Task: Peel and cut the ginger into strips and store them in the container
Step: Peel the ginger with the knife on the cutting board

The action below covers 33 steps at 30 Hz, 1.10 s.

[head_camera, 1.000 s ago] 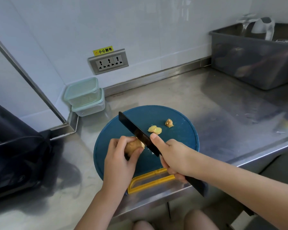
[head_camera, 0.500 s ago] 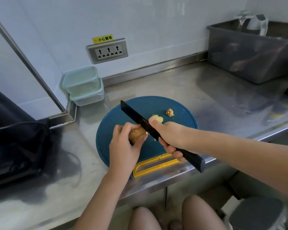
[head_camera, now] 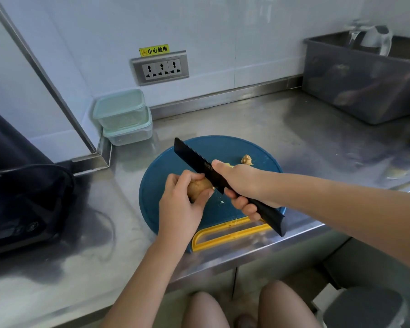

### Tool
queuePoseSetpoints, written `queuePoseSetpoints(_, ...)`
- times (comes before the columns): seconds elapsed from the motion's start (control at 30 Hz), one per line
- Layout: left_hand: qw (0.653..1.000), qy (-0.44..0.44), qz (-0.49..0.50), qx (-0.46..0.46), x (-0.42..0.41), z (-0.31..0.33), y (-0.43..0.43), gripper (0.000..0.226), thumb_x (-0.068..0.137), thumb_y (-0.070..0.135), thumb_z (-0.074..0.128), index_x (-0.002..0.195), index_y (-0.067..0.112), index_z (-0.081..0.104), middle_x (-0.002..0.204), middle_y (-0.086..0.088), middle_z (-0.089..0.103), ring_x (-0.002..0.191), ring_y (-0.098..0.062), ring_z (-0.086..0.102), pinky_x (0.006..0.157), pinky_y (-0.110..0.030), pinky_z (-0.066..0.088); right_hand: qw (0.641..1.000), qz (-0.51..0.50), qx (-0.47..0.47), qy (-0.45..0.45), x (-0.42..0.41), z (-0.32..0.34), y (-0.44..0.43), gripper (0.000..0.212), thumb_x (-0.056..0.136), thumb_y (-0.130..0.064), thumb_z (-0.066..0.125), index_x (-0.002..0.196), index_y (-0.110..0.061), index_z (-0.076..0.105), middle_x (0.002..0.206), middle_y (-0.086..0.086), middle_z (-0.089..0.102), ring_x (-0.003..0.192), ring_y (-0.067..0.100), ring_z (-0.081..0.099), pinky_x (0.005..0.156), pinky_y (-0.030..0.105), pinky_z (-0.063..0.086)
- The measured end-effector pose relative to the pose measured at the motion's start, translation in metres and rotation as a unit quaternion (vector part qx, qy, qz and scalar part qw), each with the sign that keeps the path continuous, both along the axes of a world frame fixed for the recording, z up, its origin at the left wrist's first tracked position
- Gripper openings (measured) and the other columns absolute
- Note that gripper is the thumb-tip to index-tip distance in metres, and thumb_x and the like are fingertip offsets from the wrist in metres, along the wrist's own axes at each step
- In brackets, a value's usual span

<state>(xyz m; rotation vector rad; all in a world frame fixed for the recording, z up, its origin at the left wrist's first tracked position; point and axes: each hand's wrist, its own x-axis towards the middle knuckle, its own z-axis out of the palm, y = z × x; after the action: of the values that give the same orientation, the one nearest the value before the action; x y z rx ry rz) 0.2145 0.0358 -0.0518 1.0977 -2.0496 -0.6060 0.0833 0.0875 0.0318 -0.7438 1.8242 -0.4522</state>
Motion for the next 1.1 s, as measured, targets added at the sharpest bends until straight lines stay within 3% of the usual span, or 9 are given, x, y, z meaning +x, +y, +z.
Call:
queuePoseSetpoints(0.23, 1.000, 0.002, 0.006, -0.004, -0.001, 0.000, 0.001, 0.028, 0.081, 0.032, 0.071, 0.105, 0.023, 0.060, 0.095, 0.005, 0.049, 0.081, -0.009, 0.050, 0.062, -0.005, 0.036, 1.000, -0.001, -0.030, -0.004, 0.005, 0.000, -0.013, 0.060, 0.096, -0.066, 0.023, 0.068, -0.015, 0.037, 0.048, 0.001, 0.034, 0.037, 0.016, 0.028, 0.042, 0.021, 0.031)
queuePoseSetpoints(0.47, 1.000, 0.019, -0.004, 0.002, 0.001, 0.003, 0.005, 0.027, 0.080, 0.026, 0.073, 0.104, 0.022, 0.061, 0.097, 0.002, 0.051, 0.083, -0.009, 0.050, 0.066, 0.003, 0.035, 0.999, -0.019, 0.012, -0.034, -0.002, -0.011, 0.020, 0.065, 0.091, -0.073, 0.024, 0.063, -0.016, 0.039, 0.044, -0.001, 0.036, 0.034, 0.015, 0.030, 0.041, 0.020, 0.030)
queuePoseSetpoints(0.63, 1.000, 0.013, -0.006, 0.003, -0.001, 0.003, 0.003, 0.028, 0.080, 0.028, 0.072, 0.105, 0.024, 0.060, 0.097, 0.003, 0.049, 0.083, -0.009, 0.049, 0.062, 0.001, 0.035, 0.998, -0.036, 0.017, -0.056, -0.006, -0.012, 0.025, 0.067, 0.089, -0.075, 0.026, 0.060, -0.016, 0.039, 0.041, -0.002, 0.036, 0.032, 0.015, 0.030, 0.039, 0.017, 0.030)
queuePoseSetpoints(1.1, 1.000, 0.013, 0.002, -0.003, 0.000, -0.002, 0.001, 0.028, 0.083, 0.029, 0.069, 0.109, 0.024, 0.058, 0.100, 0.003, 0.048, 0.084, -0.008, 0.048, 0.066, -0.004, 0.034, 0.999, -0.045, 0.023, -0.019, 0.008, -0.007, 0.004, 0.064, 0.090, -0.073, 0.027, 0.062, -0.017, 0.039, 0.042, -0.001, 0.036, 0.033, 0.014, 0.029, 0.040, 0.018, 0.030)
